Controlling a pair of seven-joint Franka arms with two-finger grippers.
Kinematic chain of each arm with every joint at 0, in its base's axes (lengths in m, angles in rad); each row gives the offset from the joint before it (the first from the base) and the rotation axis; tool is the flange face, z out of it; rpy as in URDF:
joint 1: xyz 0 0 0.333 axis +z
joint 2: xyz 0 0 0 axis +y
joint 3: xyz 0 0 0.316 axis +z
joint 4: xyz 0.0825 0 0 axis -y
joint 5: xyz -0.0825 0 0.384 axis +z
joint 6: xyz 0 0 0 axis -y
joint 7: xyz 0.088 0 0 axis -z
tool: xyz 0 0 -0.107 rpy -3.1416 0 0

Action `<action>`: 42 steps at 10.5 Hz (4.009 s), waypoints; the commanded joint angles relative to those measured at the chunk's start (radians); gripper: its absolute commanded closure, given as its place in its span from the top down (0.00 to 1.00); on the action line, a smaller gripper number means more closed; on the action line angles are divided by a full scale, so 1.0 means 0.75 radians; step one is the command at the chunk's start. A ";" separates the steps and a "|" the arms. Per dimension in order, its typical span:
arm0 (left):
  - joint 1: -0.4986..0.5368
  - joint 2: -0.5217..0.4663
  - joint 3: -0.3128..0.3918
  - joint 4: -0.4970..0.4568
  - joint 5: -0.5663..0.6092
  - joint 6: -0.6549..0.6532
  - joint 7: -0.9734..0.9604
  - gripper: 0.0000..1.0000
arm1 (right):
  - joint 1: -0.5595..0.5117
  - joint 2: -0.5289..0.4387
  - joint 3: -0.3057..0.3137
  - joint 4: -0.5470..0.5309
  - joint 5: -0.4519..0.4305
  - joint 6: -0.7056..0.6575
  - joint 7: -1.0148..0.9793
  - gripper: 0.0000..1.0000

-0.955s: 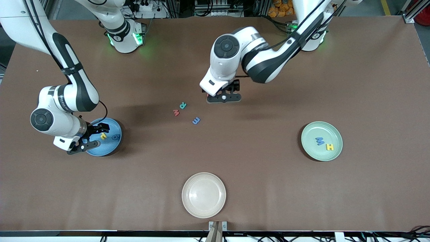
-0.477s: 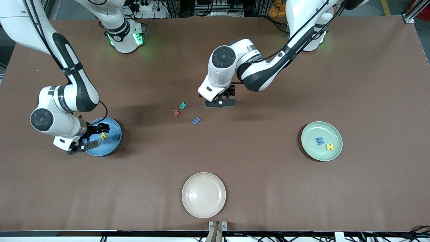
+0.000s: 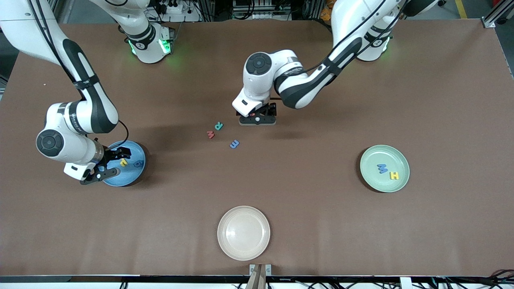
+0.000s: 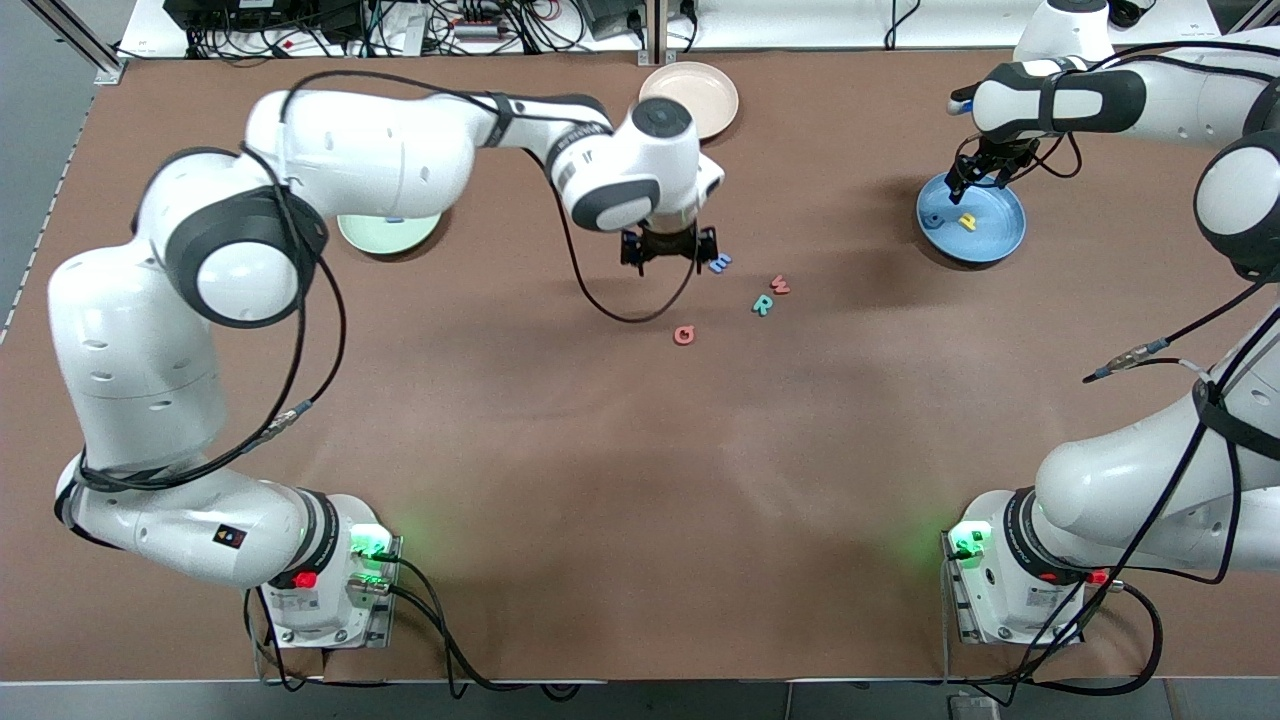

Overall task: Sort upper and lower case letters into plates
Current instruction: 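Grasp the pink a with the left gripper while the right gripper rises, then carry the pink a to the green plate while the right gripper reaches the m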

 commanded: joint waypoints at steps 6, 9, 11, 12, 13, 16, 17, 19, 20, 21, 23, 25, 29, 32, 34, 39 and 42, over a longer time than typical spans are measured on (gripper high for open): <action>-0.167 0.142 0.074 0.024 0.152 0.060 -0.180 1.00 | -0.014 -0.009 0.013 0.001 -0.013 -0.011 -0.016 1.00; -0.173 0.165 0.080 0.013 0.156 0.136 -0.239 1.00 | -0.014 -0.009 0.013 0.001 -0.013 -0.011 -0.016 1.00; -0.173 0.165 0.105 -0.001 0.158 0.166 -0.241 1.00 | -0.014 -0.009 0.013 0.001 -0.013 -0.011 -0.016 1.00; -0.173 0.163 0.111 -0.025 0.158 0.172 -0.241 1.00 | -0.014 -0.009 0.013 0.001 -0.013 -0.011 -0.016 1.00; -0.171 0.161 0.111 -0.050 0.158 0.181 -0.241 1.00 | -0.014 -0.009 0.013 0.001 -0.013 -0.011 -0.016 1.00; -0.183 0.159 0.111 -0.060 0.158 0.189 -0.305 1.00 | -0.012 -0.011 0.013 0.001 -0.013 -0.011 -0.014 1.00; -0.187 0.155 0.111 -0.070 0.158 0.189 -0.311 1.00 | -0.012 -0.011 0.013 0.001 -0.011 -0.014 -0.014 1.00; -0.187 0.157 0.111 -0.073 0.158 0.189 -0.309 0.90 | -0.012 -0.011 0.013 0.001 -0.011 -0.014 -0.014 1.00; -0.187 0.161 0.111 -0.072 0.158 0.191 -0.309 0.87 | -0.012 -0.011 0.013 0.001 -0.013 -0.014 -0.014 1.00; -0.183 0.161 0.111 -0.072 0.158 0.191 -0.309 0.82 | -0.012 -0.011 0.013 0.003 -0.013 -0.012 -0.014 1.00; -0.177 0.159 0.111 -0.066 0.158 0.191 -0.301 0.75 | -0.010 -0.011 0.015 0.003 -0.013 -0.011 -0.014 1.00; -0.171 0.159 0.111 -0.066 0.158 0.191 -0.290 0.61 | -0.004 -0.017 0.021 0.005 -0.011 -0.011 -0.002 1.00; -0.171 0.161 0.123 -0.066 0.156 0.191 -0.290 0.00 | 0.003 -0.019 0.022 0.107 -0.007 -0.097 0.007 1.00; -0.140 0.124 0.131 -0.064 0.156 0.183 -0.305 0.00 | 0.031 -0.017 0.020 0.138 -0.007 -0.091 0.033 1.00; -0.049 -0.004 0.129 -0.066 0.154 0.144 -0.287 0.00 | 0.076 -0.017 0.022 0.170 -0.007 -0.099 0.035 1.00; 0.444 -0.276 0.056 -0.056 0.044 -0.005 0.152 0.00 | 0.125 -0.013 0.019 0.193 -0.007 -0.097 0.113 1.00; 0.761 -0.381 0.015 -0.003 -0.130 -0.185 0.612 0.00 | 0.127 -0.013 0.022 0.199 -0.007 -0.097 0.133 1.00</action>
